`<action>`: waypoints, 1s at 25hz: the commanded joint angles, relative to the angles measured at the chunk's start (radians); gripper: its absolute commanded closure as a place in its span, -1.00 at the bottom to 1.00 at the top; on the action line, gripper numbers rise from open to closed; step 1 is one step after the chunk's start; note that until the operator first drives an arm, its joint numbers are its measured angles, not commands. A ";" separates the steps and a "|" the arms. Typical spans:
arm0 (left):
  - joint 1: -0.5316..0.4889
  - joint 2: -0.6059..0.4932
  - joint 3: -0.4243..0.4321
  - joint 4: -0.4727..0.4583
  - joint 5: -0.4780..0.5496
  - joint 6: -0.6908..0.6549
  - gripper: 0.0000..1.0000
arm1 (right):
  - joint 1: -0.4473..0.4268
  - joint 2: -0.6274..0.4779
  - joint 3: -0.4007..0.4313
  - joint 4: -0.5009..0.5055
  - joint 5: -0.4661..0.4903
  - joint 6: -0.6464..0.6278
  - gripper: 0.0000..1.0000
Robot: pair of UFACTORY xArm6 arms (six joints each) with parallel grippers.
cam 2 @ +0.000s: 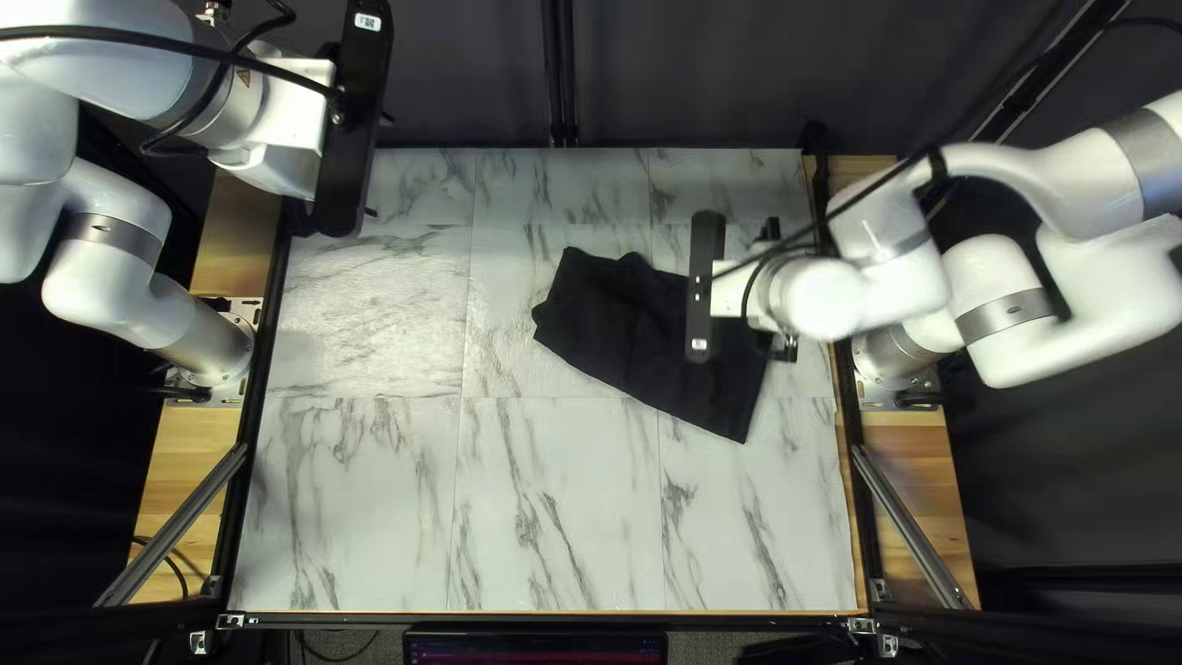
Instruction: Fold t-shirt
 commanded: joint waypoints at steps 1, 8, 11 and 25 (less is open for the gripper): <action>0.000 0.000 0.000 0.000 0.000 0.000 -1.00 | -0.066 -0.021 0.033 0.035 -0.139 -0.078 -1.00; 0.000 0.000 0.000 0.000 0.000 0.000 -1.00 | -0.094 0.003 0.023 0.069 -0.191 -0.110 -1.00; 0.000 0.000 0.000 0.000 0.000 0.000 -1.00 | -0.094 0.003 0.023 0.069 -0.191 -0.110 -1.00; 0.000 0.000 0.000 0.000 0.000 0.000 -1.00 | -0.094 0.219 -0.015 0.185 -0.291 -0.203 -1.00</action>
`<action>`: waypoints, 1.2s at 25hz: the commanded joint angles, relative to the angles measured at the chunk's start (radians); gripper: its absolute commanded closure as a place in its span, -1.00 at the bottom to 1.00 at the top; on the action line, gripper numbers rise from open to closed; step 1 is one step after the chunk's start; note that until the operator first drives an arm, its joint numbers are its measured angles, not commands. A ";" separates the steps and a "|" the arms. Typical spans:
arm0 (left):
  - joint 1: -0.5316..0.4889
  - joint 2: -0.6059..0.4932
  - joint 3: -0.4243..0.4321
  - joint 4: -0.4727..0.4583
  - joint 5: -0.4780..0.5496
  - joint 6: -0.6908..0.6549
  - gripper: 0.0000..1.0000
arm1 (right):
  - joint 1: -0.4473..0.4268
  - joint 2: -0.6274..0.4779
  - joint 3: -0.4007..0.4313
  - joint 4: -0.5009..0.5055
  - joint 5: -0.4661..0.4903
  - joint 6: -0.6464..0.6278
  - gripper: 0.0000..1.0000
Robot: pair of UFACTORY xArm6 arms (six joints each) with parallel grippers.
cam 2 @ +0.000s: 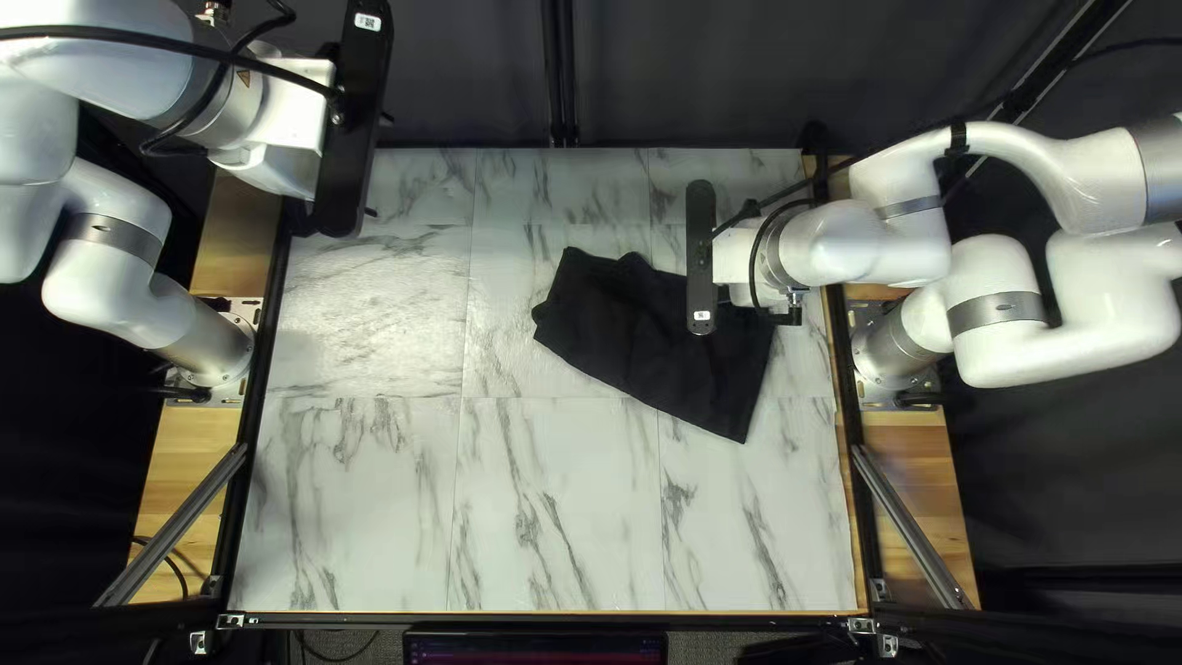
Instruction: Fold t-shirt
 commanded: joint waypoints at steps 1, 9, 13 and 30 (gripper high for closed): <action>0.000 0.000 0.000 0.000 0.000 0.000 -1.00 | -0.015 0.160 -0.028 0.033 -0.122 0.001 -1.00; 0.000 0.000 0.000 0.000 0.000 0.000 -1.00 | -0.025 0.246 0.016 0.066 -0.218 0.008 -0.97; 0.000 0.000 0.000 0.000 0.000 0.000 -1.00 | -0.012 0.205 0.027 0.074 -0.192 0.028 -1.00; 0.000 0.000 0.000 0.000 0.000 0.000 -1.00 | 0.028 0.150 0.013 0.027 -0.120 0.122 -1.00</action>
